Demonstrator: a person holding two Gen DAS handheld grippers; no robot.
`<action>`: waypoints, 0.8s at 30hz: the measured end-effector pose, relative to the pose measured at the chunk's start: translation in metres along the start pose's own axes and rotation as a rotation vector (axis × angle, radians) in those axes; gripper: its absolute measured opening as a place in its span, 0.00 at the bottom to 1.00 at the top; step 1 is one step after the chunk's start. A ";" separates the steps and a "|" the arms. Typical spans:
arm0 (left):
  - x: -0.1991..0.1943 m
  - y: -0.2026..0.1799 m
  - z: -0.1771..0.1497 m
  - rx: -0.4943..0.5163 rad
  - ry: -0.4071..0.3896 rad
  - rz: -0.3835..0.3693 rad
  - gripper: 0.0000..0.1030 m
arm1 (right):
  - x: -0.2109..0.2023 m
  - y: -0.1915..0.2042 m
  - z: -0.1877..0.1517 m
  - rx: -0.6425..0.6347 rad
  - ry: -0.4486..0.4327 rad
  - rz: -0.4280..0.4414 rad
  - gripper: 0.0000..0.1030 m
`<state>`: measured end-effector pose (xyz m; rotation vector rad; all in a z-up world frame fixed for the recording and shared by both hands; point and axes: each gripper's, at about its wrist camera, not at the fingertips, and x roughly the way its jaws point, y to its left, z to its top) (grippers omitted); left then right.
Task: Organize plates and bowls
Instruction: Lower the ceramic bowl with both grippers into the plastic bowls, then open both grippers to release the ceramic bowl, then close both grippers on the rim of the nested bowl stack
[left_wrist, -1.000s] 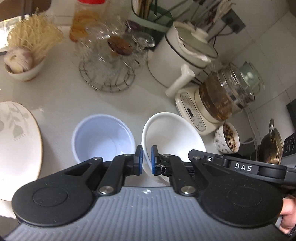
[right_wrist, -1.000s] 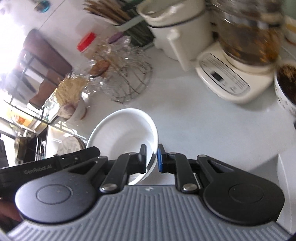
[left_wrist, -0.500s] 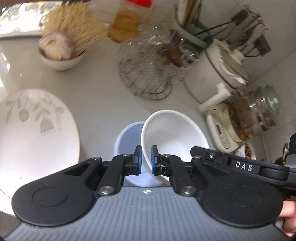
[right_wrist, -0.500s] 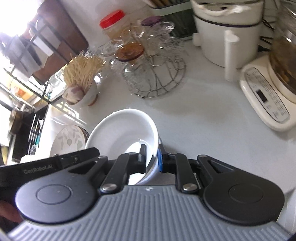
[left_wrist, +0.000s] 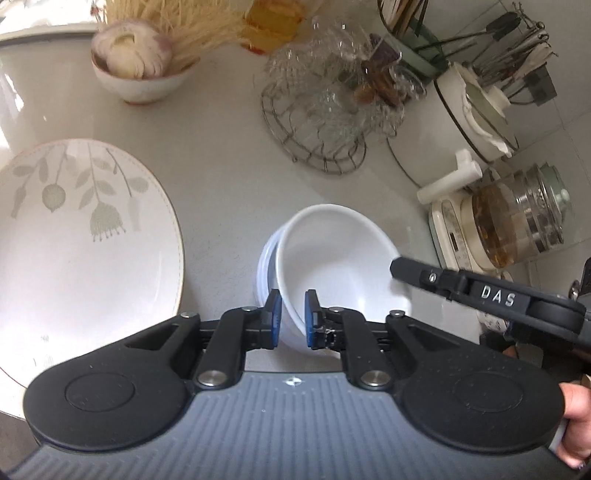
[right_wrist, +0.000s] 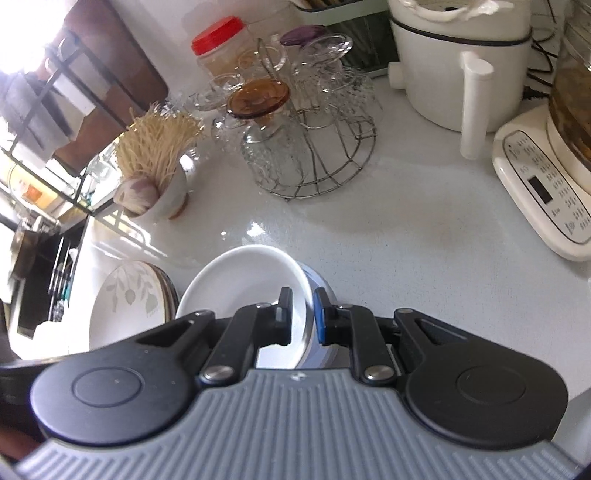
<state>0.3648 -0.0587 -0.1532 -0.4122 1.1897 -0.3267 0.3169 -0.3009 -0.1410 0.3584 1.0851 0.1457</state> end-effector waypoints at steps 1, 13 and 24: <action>-0.001 0.002 0.000 -0.008 -0.004 -0.003 0.25 | -0.001 0.000 0.000 -0.004 -0.011 -0.002 0.26; 0.000 0.016 0.005 0.022 0.002 -0.053 0.41 | 0.023 -0.016 -0.004 0.122 -0.013 -0.044 0.50; 0.012 0.017 0.021 0.145 0.035 -0.091 0.41 | 0.049 -0.016 -0.036 0.298 0.037 -0.068 0.44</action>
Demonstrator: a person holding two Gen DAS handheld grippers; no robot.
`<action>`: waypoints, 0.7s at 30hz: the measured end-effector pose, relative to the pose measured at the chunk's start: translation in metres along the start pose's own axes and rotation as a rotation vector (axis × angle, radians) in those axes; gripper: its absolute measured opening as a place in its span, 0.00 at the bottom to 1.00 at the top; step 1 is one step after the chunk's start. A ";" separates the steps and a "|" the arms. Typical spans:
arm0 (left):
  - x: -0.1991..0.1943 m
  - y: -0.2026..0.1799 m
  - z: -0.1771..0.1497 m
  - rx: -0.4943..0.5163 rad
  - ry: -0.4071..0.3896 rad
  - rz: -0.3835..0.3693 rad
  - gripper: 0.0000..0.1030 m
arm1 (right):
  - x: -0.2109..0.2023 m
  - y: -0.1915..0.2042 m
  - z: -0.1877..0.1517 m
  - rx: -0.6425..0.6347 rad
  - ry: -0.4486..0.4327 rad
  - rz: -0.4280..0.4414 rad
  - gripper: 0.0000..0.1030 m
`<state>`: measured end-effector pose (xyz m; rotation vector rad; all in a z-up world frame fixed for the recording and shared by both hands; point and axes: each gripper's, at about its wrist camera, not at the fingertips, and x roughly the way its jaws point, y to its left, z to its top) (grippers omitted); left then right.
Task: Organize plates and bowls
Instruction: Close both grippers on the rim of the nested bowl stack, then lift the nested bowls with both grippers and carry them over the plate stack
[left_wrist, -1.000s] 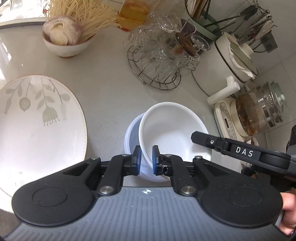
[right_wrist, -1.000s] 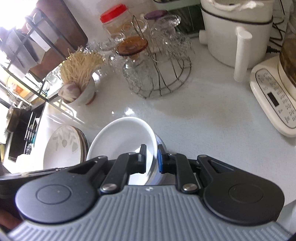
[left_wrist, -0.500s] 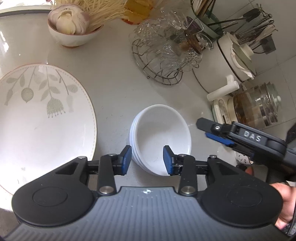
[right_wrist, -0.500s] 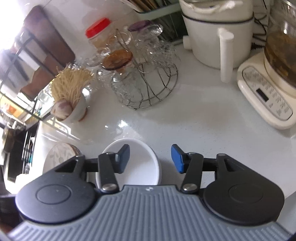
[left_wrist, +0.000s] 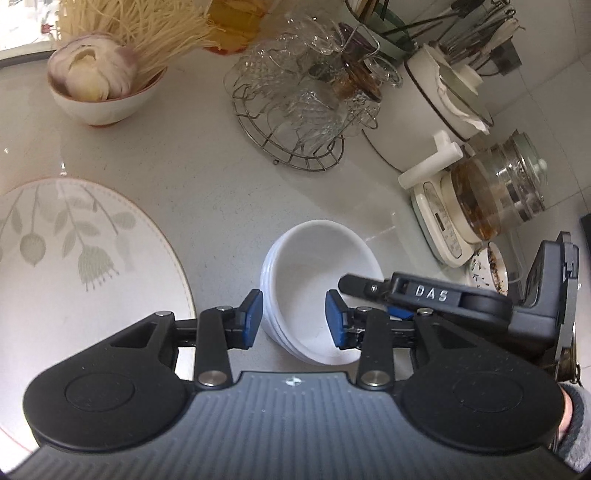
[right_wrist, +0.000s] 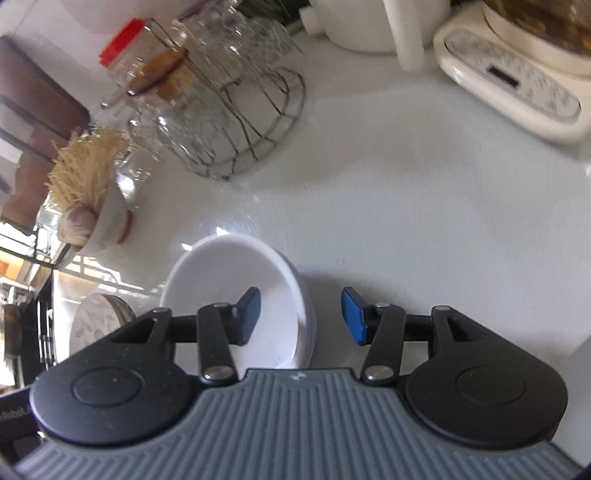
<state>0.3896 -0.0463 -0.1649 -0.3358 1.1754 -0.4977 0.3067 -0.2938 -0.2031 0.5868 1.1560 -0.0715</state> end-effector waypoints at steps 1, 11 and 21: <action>0.002 0.002 0.002 0.005 0.008 -0.004 0.41 | 0.002 0.001 -0.002 0.015 0.003 -0.004 0.41; 0.032 0.007 0.016 0.125 0.094 -0.049 0.41 | 0.004 -0.008 -0.014 0.178 0.005 -0.055 0.14; 0.062 -0.008 0.021 0.197 0.160 -0.036 0.41 | -0.002 -0.013 -0.020 0.246 -0.020 -0.078 0.14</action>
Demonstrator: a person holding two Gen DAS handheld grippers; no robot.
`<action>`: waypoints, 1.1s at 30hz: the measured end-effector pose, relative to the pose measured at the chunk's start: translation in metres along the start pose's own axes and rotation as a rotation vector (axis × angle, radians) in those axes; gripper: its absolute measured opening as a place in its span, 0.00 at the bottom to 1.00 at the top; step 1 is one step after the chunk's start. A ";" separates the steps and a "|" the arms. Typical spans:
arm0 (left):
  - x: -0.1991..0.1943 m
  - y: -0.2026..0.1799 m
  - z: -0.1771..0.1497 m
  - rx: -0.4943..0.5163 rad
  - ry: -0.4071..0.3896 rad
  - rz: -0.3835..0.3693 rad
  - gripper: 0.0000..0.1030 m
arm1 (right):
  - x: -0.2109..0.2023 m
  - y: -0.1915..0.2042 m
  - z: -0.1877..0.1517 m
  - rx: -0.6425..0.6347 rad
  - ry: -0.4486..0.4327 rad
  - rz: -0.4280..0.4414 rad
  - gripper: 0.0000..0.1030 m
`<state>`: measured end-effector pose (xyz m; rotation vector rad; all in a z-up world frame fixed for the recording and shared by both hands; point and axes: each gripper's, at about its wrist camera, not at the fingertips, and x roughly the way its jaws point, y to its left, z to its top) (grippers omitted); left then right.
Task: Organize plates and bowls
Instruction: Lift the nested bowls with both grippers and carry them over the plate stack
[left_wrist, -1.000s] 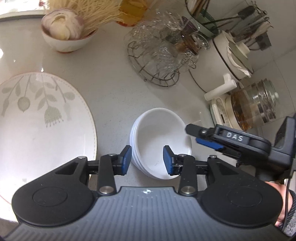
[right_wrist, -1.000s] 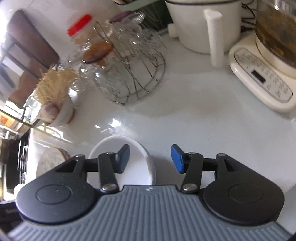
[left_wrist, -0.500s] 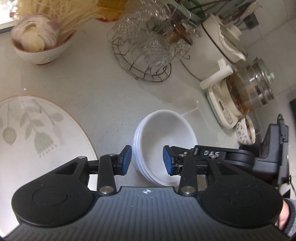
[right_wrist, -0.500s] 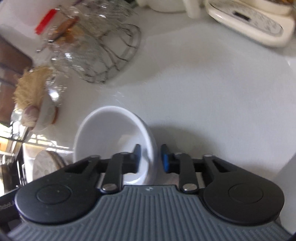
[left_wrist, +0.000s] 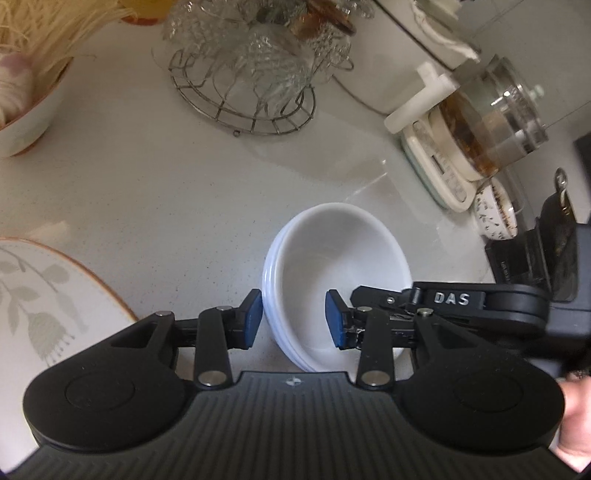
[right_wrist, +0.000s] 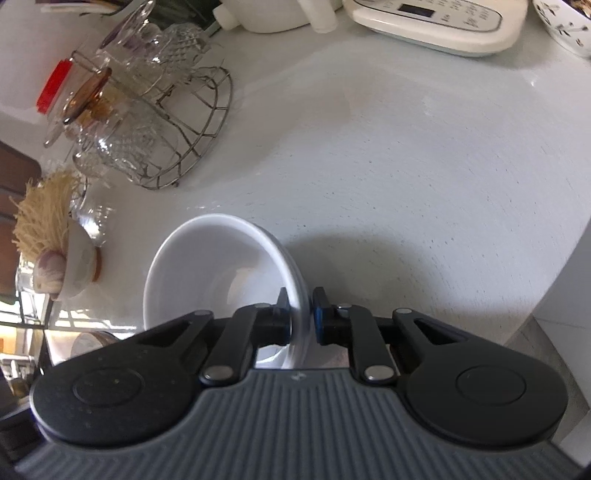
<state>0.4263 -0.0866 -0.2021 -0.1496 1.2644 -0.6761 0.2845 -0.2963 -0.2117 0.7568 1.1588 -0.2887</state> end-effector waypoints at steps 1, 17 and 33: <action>0.004 -0.002 0.001 0.004 0.009 0.006 0.41 | 0.000 0.000 0.001 0.005 -0.002 -0.005 0.14; 0.024 -0.021 -0.025 -0.021 0.022 -0.017 0.41 | -0.023 -0.034 -0.013 0.021 -0.001 -0.032 0.14; -0.020 -0.034 -0.068 -0.172 -0.117 0.023 0.24 | -0.059 -0.034 -0.032 -0.132 0.038 0.073 0.15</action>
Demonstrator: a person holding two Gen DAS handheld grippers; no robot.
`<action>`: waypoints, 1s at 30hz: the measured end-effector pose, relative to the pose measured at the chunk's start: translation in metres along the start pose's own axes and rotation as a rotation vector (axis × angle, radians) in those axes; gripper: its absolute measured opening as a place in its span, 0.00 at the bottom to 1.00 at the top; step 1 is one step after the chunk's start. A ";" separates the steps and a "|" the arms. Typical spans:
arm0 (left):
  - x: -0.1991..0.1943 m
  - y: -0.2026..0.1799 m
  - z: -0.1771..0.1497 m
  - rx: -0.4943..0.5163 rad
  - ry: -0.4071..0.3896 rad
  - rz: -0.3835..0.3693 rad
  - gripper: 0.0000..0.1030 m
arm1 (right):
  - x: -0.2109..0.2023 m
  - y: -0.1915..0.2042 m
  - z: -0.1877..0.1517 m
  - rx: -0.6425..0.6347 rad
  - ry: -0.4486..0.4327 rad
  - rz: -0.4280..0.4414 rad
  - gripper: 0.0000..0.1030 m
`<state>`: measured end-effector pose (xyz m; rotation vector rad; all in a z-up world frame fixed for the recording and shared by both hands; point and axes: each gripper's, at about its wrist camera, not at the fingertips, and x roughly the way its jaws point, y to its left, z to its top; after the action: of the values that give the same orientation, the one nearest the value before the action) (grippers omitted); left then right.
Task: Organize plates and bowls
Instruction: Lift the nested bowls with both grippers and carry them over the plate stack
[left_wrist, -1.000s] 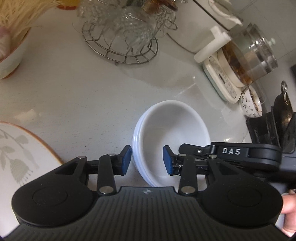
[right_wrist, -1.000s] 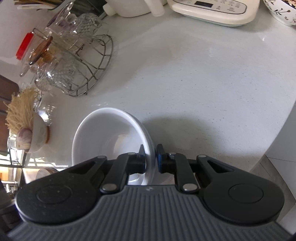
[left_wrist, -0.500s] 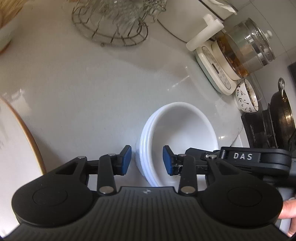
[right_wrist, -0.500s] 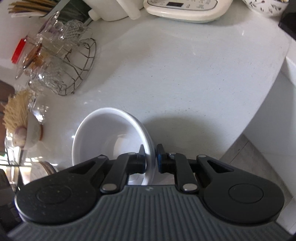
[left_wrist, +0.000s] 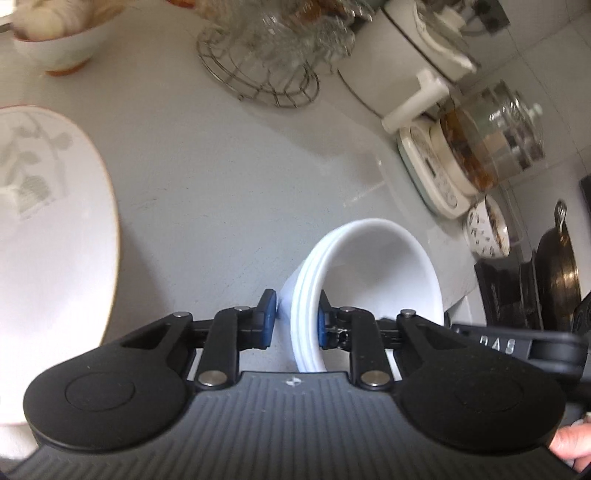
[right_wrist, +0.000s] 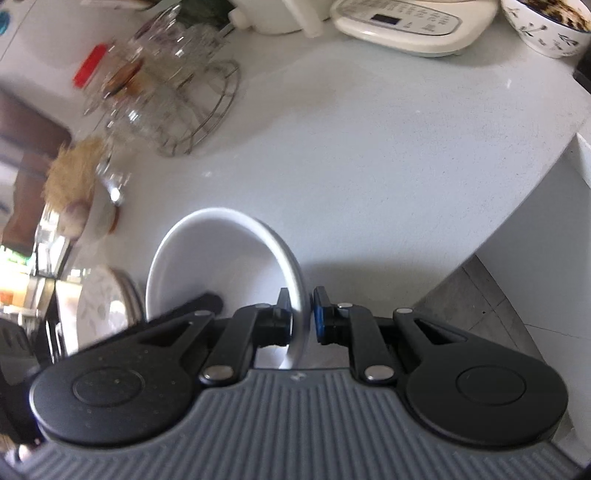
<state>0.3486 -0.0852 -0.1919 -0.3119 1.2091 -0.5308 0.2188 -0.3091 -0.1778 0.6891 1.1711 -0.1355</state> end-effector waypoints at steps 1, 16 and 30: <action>-0.005 -0.001 -0.002 -0.009 -0.014 0.001 0.24 | -0.003 0.001 0.000 -0.008 -0.001 0.010 0.15; -0.060 -0.035 -0.026 -0.081 -0.121 0.029 0.24 | -0.052 0.012 0.009 -0.160 -0.030 0.063 0.16; -0.119 -0.053 -0.031 -0.042 -0.196 0.076 0.24 | -0.087 0.042 0.007 -0.213 -0.082 0.142 0.15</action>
<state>0.2771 -0.0632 -0.0810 -0.3440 1.0389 -0.3997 0.2078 -0.3013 -0.0822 0.5703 1.0369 0.0791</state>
